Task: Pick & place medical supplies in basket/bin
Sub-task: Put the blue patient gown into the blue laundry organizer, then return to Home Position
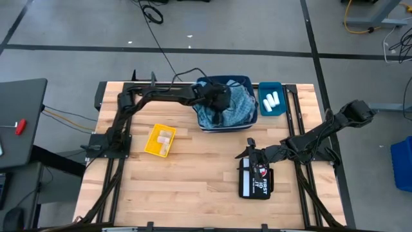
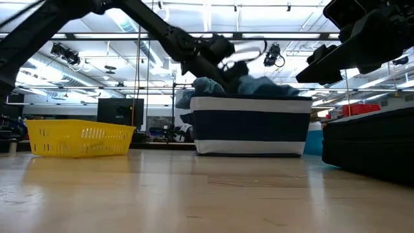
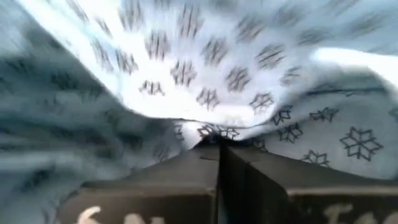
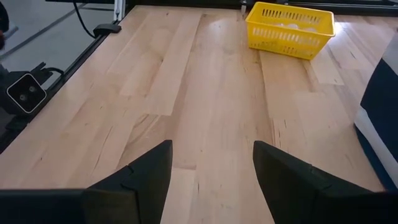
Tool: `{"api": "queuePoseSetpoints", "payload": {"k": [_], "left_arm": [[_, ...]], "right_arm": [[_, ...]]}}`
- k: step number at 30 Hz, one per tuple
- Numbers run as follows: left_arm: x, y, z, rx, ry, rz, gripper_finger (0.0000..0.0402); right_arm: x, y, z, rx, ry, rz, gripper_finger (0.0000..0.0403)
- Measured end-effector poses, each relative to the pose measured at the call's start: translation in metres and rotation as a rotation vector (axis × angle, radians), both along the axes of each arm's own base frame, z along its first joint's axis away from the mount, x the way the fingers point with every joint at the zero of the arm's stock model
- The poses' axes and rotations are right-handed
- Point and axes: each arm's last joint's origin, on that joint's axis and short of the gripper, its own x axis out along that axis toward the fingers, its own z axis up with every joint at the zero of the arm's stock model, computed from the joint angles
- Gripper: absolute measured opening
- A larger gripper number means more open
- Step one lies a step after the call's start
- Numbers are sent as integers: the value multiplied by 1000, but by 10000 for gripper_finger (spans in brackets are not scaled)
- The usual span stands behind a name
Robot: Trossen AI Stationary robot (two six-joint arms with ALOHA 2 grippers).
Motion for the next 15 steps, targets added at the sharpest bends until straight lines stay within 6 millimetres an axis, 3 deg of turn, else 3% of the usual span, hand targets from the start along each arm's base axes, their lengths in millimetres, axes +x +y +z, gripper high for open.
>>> {"api": "queuePoseSetpoints", "payload": {"k": [11,15], "left_arm": [[-12,-34,72,181,-125,57,15],[-24,-58,106,210,-191,7,4]], "right_arm": [[0,0,0,2,-2,0,233],[0,0,0,2,-3,0,233]]}}
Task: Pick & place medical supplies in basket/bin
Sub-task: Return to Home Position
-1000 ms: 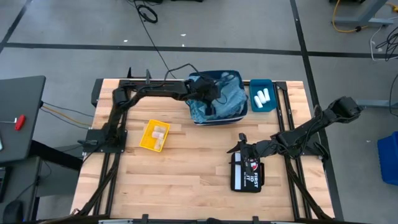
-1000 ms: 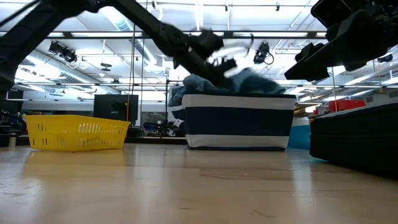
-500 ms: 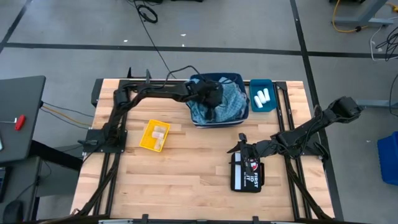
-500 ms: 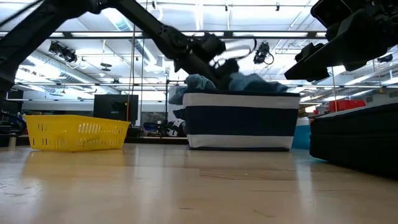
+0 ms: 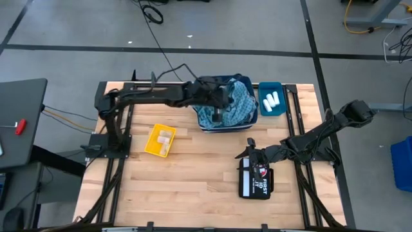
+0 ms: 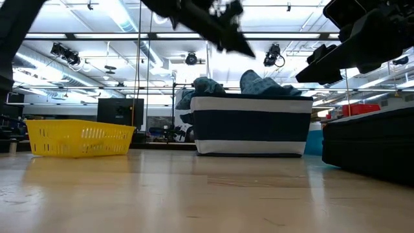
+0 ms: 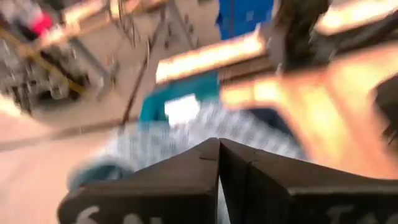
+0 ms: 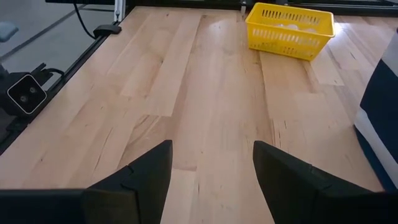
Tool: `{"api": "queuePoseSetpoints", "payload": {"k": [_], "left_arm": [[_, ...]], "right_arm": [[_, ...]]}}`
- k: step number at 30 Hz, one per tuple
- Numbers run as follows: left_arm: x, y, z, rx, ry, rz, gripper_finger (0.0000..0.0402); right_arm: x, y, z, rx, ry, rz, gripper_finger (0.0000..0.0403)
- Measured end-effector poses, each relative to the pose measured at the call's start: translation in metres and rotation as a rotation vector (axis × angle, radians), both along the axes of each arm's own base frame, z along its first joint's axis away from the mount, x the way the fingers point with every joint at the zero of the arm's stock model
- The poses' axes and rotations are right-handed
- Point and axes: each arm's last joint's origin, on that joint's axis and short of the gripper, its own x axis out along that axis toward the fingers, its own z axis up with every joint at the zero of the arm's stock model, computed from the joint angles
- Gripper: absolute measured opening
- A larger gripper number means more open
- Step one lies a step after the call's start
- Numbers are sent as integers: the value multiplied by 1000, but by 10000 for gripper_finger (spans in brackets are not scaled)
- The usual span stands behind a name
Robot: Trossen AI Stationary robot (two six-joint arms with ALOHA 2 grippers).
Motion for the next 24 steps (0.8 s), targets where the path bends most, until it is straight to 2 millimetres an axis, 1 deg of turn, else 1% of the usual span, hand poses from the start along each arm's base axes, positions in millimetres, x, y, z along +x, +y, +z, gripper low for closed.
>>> {"api": "queuePoseSetpoints", "payload": {"k": [4,7,10,13,16,18,21,24], "left_arm": [[-18,-33,37,25,-63,-52,4],[-36,-59,59,31,-71,-84,3],[-56,-82,73,24,-41,-121,3],[-77,-101,85,-9,-3,-159,3],[-100,-114,96,-41,18,-179,3],[-117,-122,104,-54,-7,-187,3],[-149,-127,115,-53,-62,-177,3],[-186,-127,122,-91,-132,-136,3]], "right_arm": [[1,0,1,4,-12,0,233],[2,1,5,9,-57,0,233],[4,2,12,-4,-129,17,233],[4,2,17,-27,-177,31,233],[1,1,25,-44,-214,41,233],[-4,-1,32,-49,-240,40,233],[-15,-5,46,-62,-285,34,233],[-31,-8,57,-75,-308,20,233]]}}
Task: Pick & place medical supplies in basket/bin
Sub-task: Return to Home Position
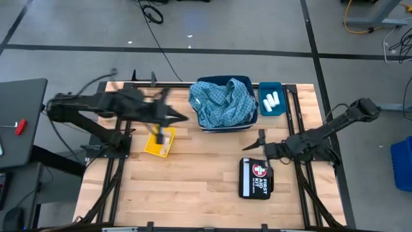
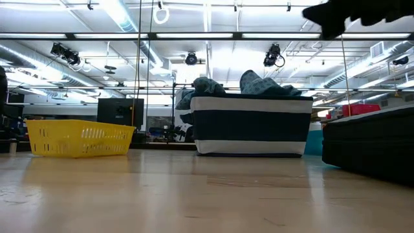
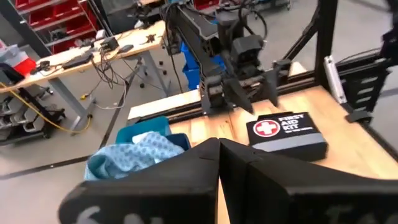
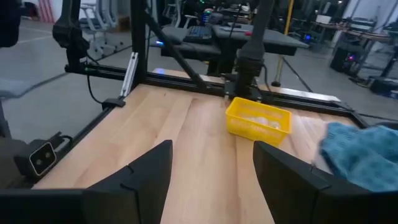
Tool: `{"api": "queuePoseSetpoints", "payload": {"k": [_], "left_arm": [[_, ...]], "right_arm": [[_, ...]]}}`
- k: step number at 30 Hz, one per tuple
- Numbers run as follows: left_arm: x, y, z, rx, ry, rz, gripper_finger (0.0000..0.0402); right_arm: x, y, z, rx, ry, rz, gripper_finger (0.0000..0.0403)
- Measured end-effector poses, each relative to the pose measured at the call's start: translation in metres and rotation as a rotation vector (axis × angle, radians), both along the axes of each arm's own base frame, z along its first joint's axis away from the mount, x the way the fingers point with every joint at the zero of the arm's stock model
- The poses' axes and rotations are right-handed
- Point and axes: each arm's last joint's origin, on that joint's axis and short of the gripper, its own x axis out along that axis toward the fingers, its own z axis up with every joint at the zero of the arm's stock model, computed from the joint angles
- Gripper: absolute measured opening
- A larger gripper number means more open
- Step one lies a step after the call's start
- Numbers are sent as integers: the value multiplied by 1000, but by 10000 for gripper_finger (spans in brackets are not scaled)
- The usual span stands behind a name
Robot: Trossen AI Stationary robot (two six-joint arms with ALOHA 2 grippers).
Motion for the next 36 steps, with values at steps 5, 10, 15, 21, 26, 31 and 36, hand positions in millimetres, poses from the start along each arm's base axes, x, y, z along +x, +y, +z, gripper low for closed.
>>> {"api": "queuePoseSetpoints", "payload": {"k": [5,10,15,21,26,31,36], "left_arm": [[-42,-6,-30,-86,-10,-36,3],[-59,-14,-87,-160,-70,-73,3],[-71,-23,-142,-227,-114,-135,2],[-86,-34,-187,-265,-51,-222,2],[-94,-37,-203,-283,-90,-306,3],[-100,-34,-219,-289,-217,-387,3],[-102,-26,-241,-333,-230,-365,3]], "right_arm": [[-19,-1,8,36,-6,6,233],[-26,5,-4,77,6,41,233],[-31,10,-23,135,-36,56,233],[-39,16,-32,170,-56,103,233],[-42,19,-35,154,-31,108,233],[-44,21,-35,139,-31,138,233],[-48,23,-31,167,-39,255,233]]}}
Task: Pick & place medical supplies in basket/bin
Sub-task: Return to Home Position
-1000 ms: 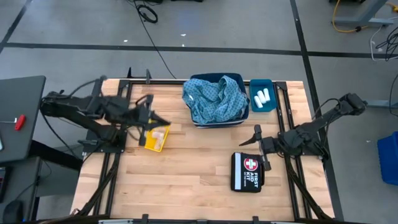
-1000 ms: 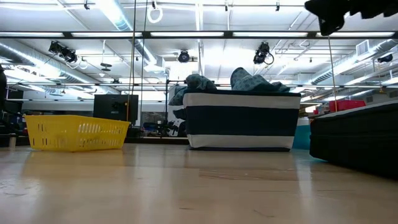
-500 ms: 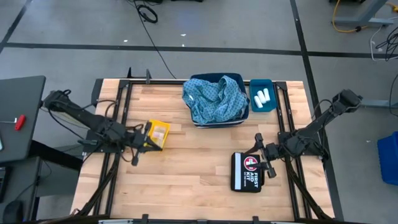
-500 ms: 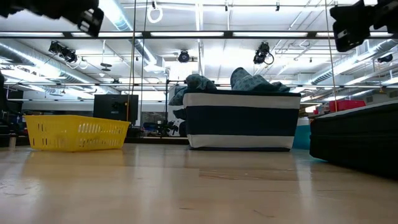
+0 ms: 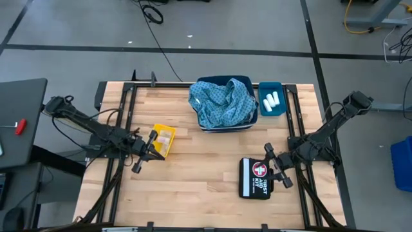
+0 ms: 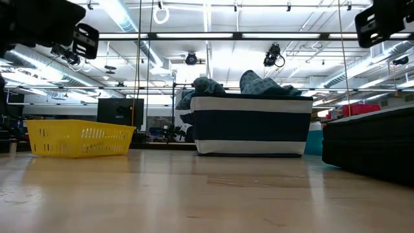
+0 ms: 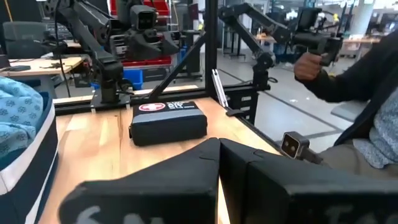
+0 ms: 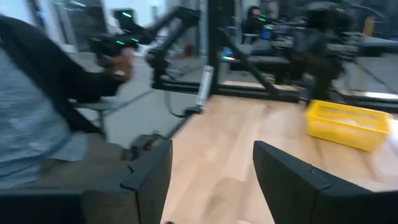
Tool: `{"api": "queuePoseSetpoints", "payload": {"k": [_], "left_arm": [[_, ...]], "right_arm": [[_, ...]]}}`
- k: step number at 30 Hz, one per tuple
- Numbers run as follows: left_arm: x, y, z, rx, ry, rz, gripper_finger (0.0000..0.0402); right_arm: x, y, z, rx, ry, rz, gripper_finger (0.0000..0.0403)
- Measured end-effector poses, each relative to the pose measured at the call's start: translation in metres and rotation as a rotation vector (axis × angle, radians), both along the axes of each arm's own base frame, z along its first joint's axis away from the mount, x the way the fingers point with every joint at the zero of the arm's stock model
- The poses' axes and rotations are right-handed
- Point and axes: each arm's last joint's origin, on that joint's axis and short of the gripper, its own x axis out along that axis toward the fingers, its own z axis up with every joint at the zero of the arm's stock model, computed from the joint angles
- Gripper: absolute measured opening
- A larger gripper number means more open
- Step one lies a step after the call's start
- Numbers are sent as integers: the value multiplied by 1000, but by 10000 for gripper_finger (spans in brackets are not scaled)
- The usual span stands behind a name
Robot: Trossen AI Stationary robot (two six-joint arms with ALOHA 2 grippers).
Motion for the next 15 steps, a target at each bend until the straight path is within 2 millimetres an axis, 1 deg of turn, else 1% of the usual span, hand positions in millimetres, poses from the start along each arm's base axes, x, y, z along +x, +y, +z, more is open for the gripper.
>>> {"api": "queuePoseSetpoints", "payload": {"k": [2,4,6,9,11,15], "left_arm": [[0,3,-3,-18,-2,5,3],[0,7,-5,-20,4,12,3],[1,10,-7,-23,6,22,3],[2,14,-9,-37,19,44,3],[3,16,-8,-42,11,44,3],[4,20,-7,-34,7,56,3]], "right_arm": [[-3,-1,1,10,-8,42,233],[-7,-4,-4,14,-11,61,233],[-12,-9,-12,22,-21,55,233],[-23,-20,-31,72,-72,15,233],[-25,-23,-32,81,-71,1,233],[-29,-25,-26,60,-133,47,233]]}}
